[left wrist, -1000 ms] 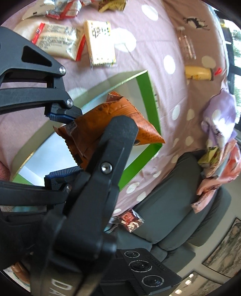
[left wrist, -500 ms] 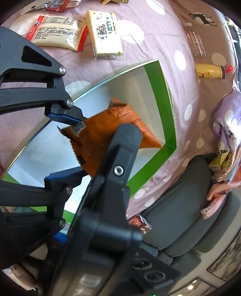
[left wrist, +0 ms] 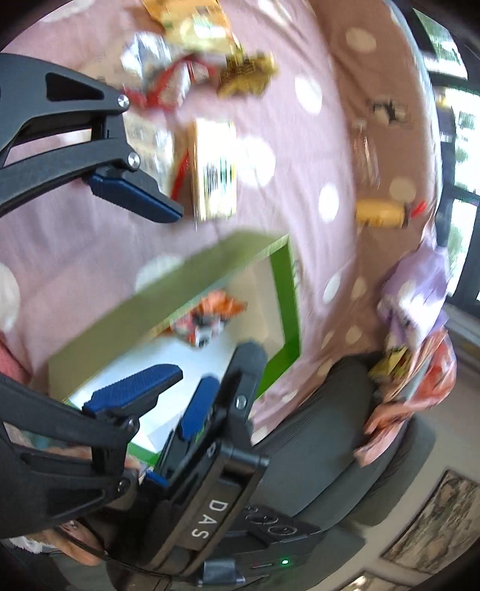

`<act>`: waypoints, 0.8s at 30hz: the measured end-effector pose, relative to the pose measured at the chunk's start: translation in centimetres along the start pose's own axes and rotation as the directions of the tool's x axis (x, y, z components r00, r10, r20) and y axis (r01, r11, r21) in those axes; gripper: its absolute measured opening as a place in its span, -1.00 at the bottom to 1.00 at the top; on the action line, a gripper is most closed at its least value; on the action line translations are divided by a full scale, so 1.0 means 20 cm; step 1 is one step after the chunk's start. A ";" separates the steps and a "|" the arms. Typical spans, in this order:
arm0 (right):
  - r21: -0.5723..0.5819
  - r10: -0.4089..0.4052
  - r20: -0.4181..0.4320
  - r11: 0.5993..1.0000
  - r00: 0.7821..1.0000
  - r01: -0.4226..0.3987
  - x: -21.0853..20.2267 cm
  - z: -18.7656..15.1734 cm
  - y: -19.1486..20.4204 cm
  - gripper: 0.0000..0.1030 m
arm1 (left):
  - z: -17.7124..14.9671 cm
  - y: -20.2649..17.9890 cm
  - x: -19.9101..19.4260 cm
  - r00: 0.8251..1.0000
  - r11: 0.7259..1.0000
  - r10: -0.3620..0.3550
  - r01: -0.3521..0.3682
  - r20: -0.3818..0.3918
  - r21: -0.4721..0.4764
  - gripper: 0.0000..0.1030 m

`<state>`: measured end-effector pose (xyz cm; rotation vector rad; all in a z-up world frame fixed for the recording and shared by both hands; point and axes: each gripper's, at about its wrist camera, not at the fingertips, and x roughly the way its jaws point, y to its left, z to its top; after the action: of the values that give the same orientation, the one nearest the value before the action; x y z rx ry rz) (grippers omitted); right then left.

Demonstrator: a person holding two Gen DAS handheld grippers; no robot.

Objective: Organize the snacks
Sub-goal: 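Move the right gripper back to the snack pile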

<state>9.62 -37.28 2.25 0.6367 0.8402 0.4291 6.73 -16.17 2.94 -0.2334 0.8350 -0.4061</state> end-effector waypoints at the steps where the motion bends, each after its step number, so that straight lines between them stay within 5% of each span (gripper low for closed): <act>1: -0.014 0.000 0.001 1.000 1.000 0.000 0.00 -0.01 0.03 0.55 | -0.01 0.05 -0.06 0.999 0.999 0.033 -0.033 0.021 -0.021 0.65; 5: -0.087 0.012 -0.009 0.996 1.000 -0.013 0.02 -0.04 0.15 0.57 | -0.05 0.21 -0.23 0.984 0.985 0.159 -0.154 0.077 -0.073 0.71; 11: -0.194 0.023 -0.068 0.980 0.997 -0.036 0.12 -0.14 0.35 0.58 | -0.16 0.48 -0.42 0.938 0.934 0.330 -0.309 0.101 -0.181 0.73; 20: -0.295 0.075 -0.276 0.942 0.958 -0.159 0.43 -0.32 0.63 0.58 | -0.29 0.84 -0.32 0.952 0.885 0.306 -0.294 -0.023 -0.361 0.72; 24: -0.370 0.019 -0.369 0.914 0.929 -0.166 0.58 -0.38 0.80 0.49 | -0.31 0.93 -0.27 0.966 0.857 0.252 -0.253 -0.065 -0.449 0.72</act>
<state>9.00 -16.12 2.85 0.2200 1.0342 0.7992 3.54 2.64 -4.02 -0.5521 0.9449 0.0455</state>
